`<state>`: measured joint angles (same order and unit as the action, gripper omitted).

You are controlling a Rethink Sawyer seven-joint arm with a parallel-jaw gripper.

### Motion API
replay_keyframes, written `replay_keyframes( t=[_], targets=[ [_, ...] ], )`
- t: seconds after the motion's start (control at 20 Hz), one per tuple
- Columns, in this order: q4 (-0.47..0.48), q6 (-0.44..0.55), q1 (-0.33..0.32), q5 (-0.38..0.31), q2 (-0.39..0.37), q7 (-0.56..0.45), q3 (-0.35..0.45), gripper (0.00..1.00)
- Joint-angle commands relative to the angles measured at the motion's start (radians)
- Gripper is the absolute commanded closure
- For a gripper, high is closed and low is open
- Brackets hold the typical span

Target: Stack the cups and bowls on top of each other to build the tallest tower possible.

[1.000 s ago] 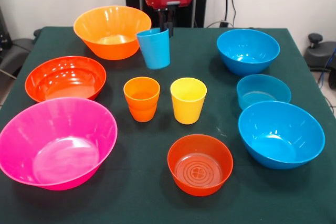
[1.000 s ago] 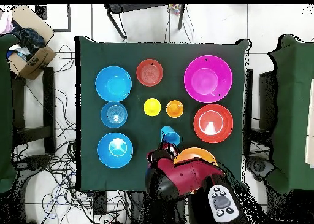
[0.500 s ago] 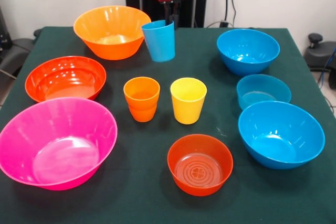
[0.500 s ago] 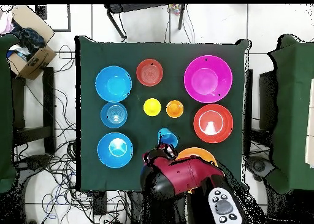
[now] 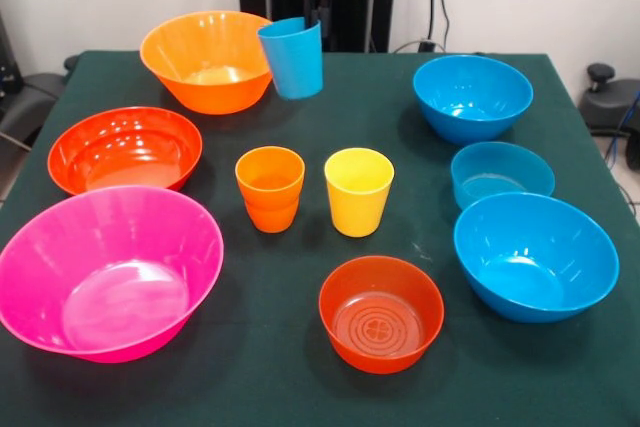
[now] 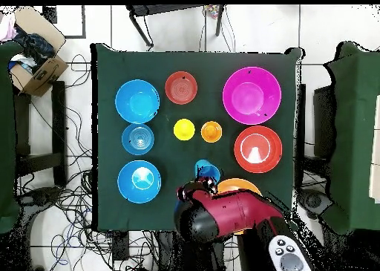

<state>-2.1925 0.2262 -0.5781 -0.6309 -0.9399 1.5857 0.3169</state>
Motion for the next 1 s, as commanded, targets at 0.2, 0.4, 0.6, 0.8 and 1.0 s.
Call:
replay_keyframes(
  t=[0.2,0.4,0.6,0.8,1.0],
  targets=[
    [-0.106,0.257,-0.145,0.065,-0.105,-0.215,0.251,1.00],
    [-0.133,0.300,-0.218,0.105,-0.153,-0.235,0.325,1.00],
    [-0.137,0.321,-0.256,0.101,-0.158,-0.225,0.374,1.00],
    [-0.133,0.336,-0.278,0.063,-0.155,-0.219,0.400,1.00],
    [-0.120,0.356,-0.269,-0.035,-0.111,-0.191,0.371,1.00]
  ],
)
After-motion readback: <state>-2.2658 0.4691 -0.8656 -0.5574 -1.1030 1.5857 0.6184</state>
